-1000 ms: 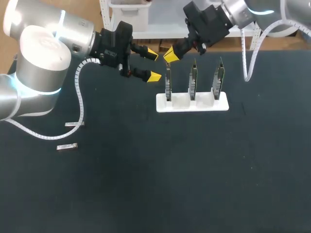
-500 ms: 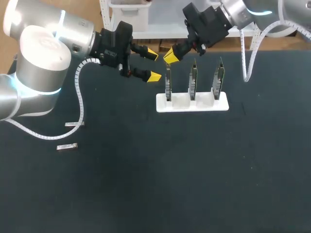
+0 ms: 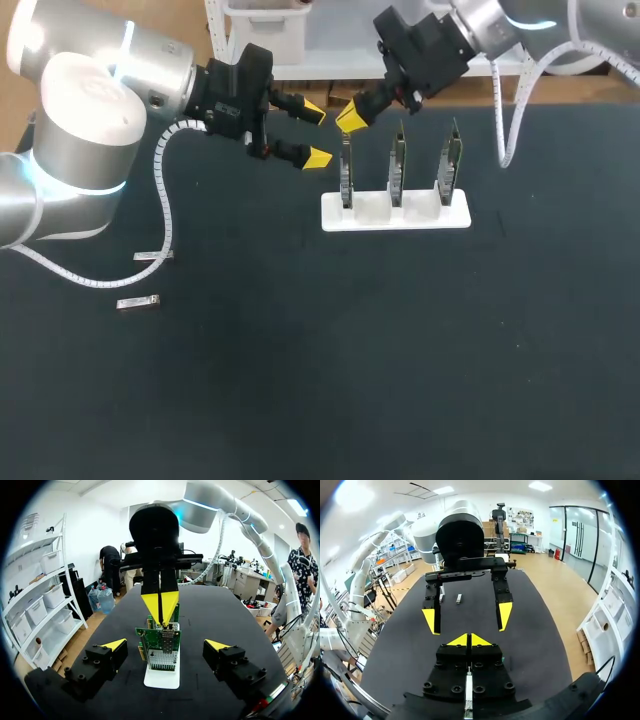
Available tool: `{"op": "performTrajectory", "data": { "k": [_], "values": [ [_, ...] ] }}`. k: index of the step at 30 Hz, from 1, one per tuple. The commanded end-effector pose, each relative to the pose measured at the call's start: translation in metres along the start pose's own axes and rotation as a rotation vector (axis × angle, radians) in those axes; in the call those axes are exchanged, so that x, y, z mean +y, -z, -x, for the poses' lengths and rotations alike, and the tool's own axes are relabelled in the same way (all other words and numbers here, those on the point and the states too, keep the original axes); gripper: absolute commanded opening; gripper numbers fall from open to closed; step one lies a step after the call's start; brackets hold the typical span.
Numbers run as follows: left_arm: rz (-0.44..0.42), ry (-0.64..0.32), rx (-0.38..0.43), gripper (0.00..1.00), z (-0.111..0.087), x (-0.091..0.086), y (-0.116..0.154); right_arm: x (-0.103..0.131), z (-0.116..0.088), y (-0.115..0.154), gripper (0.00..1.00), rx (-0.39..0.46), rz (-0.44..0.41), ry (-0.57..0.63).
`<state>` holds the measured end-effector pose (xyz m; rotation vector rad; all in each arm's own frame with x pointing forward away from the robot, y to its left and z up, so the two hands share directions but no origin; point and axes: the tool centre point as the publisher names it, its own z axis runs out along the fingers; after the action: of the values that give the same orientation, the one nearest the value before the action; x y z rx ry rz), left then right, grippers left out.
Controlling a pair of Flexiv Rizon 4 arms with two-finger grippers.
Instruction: Pick up the optical module with the left hand, and insert it into the network port with the right hand.
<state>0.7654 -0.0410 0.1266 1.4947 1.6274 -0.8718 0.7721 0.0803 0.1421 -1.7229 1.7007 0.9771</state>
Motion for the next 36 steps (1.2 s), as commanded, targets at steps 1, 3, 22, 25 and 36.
{"op": "performTrajectory", "data": {
  "k": [1,3,22,25,36],
  "values": [
    [0.001,0.002,0.005,1.0,0.001,0.001,-0.001,-0.003,-0.002,-0.002,0.0,0.0,0.008,-0.006],
    [0.001,0.002,0.005,1.0,0.001,0.001,-0.001,-0.001,-0.002,-0.003,0.0,0.0,0.013,-0.009],
    [0.001,0.002,0.005,1.0,0.001,0.001,-0.001,0.002,-0.007,0.0,0.0,0.007,0.013,-0.029],
    [0.001,0.002,0.005,1.0,0.001,0.001,-0.001,0.002,-0.006,0.003,0.0,-0.039,0.012,-0.031],
    [0.001,0.002,0.005,1.0,0.001,0.001,-0.001,0.007,0.011,0.037,0.0,-0.219,0.006,0.04]
  ]
}}
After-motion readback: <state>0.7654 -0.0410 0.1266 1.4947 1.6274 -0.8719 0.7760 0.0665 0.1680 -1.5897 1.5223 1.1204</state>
